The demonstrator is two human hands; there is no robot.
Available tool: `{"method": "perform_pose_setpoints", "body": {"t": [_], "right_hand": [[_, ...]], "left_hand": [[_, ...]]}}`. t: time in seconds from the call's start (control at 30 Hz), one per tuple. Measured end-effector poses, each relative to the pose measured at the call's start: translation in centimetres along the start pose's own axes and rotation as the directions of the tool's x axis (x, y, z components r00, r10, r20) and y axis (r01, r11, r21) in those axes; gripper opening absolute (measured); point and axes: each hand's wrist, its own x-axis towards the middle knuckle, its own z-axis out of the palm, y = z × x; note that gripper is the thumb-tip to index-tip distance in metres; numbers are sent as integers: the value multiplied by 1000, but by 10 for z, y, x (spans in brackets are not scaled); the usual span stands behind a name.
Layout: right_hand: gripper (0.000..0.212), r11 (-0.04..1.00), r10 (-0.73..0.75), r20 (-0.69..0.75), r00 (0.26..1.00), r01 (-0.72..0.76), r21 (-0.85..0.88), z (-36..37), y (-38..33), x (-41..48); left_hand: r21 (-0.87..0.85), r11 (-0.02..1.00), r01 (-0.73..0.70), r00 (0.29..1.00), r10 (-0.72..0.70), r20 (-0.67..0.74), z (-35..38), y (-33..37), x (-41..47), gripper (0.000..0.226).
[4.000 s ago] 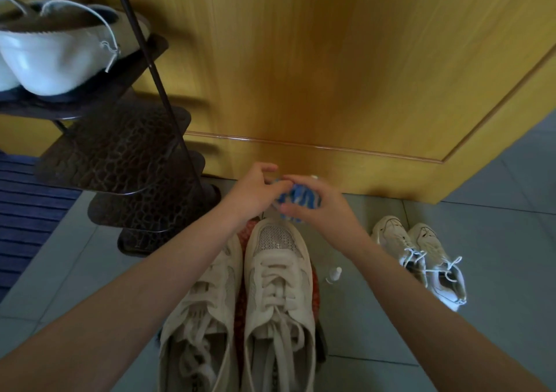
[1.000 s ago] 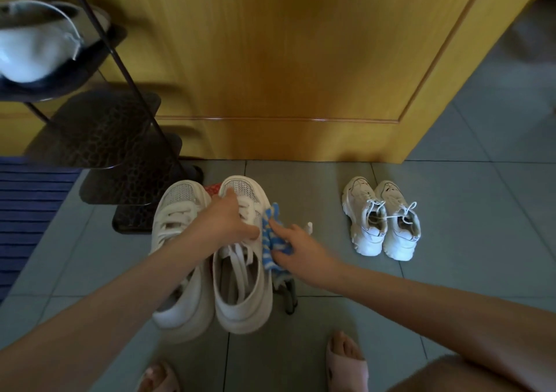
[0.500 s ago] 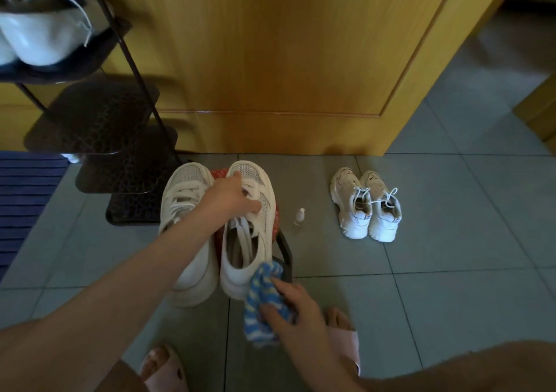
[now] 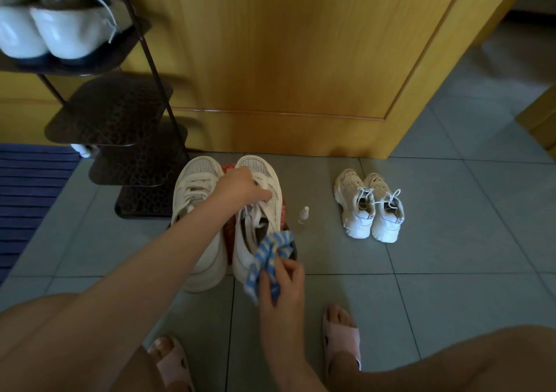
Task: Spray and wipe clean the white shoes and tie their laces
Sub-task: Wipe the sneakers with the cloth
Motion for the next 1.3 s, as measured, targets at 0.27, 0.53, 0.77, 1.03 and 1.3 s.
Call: {"method": "perform_pose_setpoints", "body": {"t": [0.27,0.53,0.77,1.03,1.3], "right_hand": [[41,994,-46,101,994,56,-94,-8,20,-27],[18,963,104,-8,995,-99,250,-77,-24,13],[30,943,-47,94,994,13,331,-70,-70,43],[33,976,-144,368,918,70,208,-46,-75,53],[33,882,-151,409,900,310,-355,-23,-41,43]], "left_hand": [[-9,1000,7,1000,-7,6,-1,0,-3,62],[-118,991,-64,998,61,-30,-19,-5,-26,94],[-753,646,-124,986,164,-22,-22,-10,-115,49],[-784,547,-294,939,11,-344,7,-33,-127,14],[-630,733,-256,804,-199,-560,17,-64,-127,16]]}}
